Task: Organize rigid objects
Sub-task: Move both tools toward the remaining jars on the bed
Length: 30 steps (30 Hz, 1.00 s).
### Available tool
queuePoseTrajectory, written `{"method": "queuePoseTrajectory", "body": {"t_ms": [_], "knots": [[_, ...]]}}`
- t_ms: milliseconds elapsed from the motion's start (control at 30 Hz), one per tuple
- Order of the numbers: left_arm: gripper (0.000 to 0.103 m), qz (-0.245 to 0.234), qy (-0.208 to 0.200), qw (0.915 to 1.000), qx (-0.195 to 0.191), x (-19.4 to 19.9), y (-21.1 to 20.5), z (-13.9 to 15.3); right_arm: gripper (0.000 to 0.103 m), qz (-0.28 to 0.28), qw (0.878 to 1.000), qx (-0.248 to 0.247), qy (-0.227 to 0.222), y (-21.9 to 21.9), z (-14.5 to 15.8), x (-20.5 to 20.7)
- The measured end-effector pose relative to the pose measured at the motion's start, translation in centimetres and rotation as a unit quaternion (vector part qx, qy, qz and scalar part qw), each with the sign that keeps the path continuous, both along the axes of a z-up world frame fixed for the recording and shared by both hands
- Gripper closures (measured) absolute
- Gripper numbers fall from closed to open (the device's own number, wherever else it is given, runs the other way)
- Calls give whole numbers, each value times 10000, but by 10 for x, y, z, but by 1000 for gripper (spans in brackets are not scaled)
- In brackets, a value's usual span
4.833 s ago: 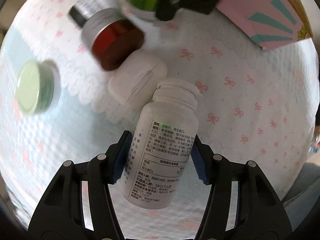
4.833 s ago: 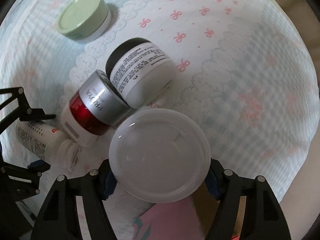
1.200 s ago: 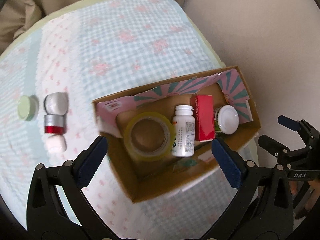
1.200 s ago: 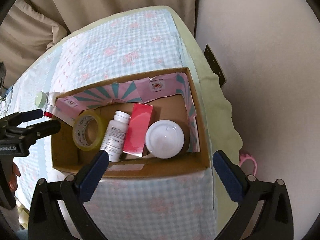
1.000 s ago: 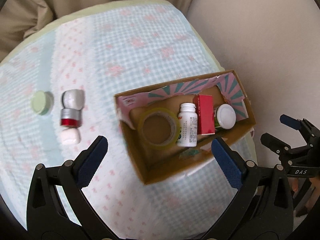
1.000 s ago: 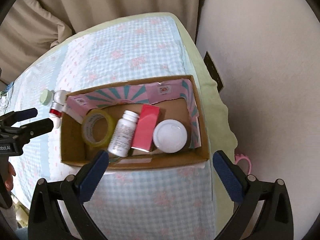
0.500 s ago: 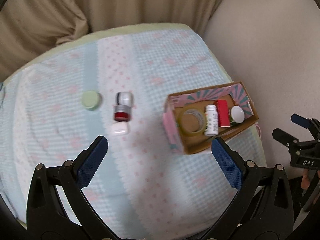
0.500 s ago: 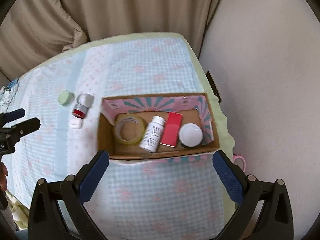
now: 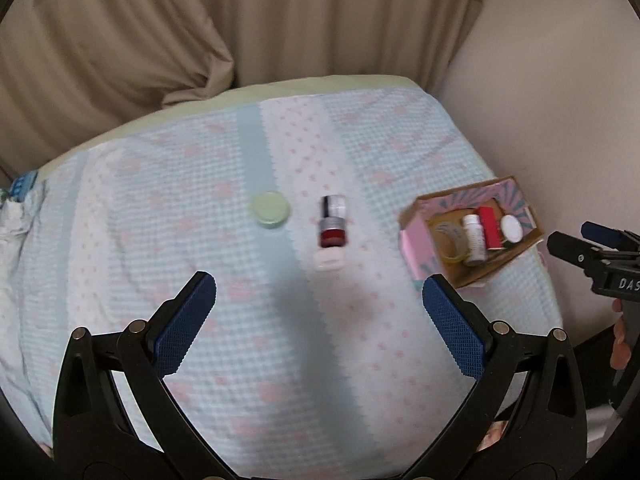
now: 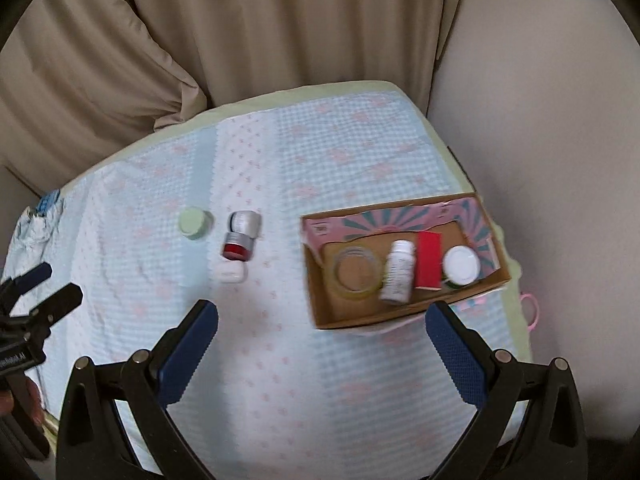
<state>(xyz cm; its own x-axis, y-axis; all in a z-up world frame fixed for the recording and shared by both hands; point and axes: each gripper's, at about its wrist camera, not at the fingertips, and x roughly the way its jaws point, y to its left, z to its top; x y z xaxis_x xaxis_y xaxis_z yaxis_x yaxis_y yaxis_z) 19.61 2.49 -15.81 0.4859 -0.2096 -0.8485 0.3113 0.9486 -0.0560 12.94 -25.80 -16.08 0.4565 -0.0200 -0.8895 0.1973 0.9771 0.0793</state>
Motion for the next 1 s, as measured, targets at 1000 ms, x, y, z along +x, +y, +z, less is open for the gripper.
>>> {"method": "queuePoseTrajectory", "body": {"t_ms": [1000], "knots": [[0, -291, 905, 9948, 376, 169, 49, -172, 0, -117, 9905, 1028, 911, 115, -151, 152]]}}
